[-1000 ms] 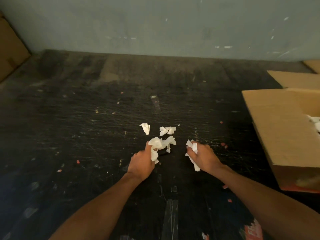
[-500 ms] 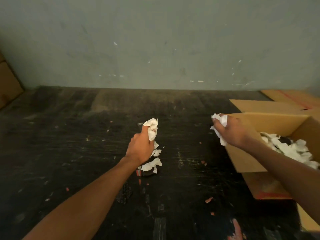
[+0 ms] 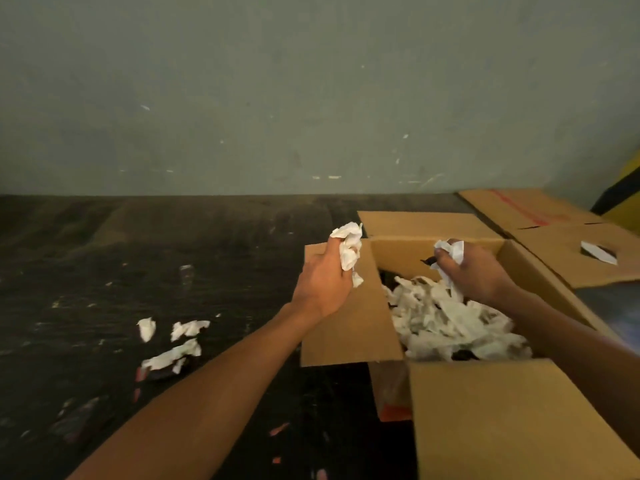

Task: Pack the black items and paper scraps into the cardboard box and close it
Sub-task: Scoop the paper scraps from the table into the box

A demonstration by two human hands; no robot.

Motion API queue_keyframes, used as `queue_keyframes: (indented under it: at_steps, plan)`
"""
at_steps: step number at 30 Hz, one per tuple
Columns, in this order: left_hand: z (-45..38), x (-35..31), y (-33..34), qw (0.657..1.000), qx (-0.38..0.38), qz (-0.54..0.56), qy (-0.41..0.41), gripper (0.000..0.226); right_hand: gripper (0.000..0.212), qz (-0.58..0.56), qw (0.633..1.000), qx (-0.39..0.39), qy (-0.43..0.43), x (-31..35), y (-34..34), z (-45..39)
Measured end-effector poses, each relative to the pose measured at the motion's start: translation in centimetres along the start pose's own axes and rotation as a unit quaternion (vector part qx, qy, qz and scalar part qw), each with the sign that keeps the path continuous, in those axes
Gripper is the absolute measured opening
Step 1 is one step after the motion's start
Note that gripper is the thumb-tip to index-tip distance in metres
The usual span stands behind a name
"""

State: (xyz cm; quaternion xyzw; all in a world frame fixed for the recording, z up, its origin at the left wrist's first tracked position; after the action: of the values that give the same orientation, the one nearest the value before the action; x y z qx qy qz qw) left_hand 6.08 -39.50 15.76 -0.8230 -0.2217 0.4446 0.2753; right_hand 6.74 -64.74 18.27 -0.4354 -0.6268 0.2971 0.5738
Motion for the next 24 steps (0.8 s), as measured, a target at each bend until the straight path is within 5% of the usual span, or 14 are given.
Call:
queue_keyframes:
  at_steps: [12,19,21,24]
  plan:
    - [-7.1,-6.5,17.2,0.981,0.171,-0.069,-0.058,0.046,0.034,-0.044,0.994,0.074,0.072,-14.3,-1.8,-5.0]
    - [-6.5,-4.8,21.1,0.927,0.330,-0.144,-0.105,0.109,0.055,-0.092,0.985,0.122,0.074,-17.7,-0.7,-5.5]
    - [-5.9,-4.3,21.7,0.915,0.364,-0.149,-0.089,0.113,0.063,-0.048,0.986,0.132,0.087,-18.9,-0.1,-5.1]
    - [-4.5,-3.6,23.7,0.885,0.435,-0.153,-0.069,0.113,0.073,0.088,0.962,0.248,0.070,-20.0,3.9,-4.2]
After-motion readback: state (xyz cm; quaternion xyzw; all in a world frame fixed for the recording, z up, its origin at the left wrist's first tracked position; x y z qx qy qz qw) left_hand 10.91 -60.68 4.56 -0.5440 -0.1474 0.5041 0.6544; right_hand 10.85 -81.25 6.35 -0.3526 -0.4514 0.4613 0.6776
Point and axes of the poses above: each hand's wrist, its own z-axis away from the middle knuckle, its own y-axis out of the palm, x = y × z, the point moved 6 cm from there along -z, towards the middle knuckle, and after that the axes turned 10 degrees about y, right-handed, at the moved point
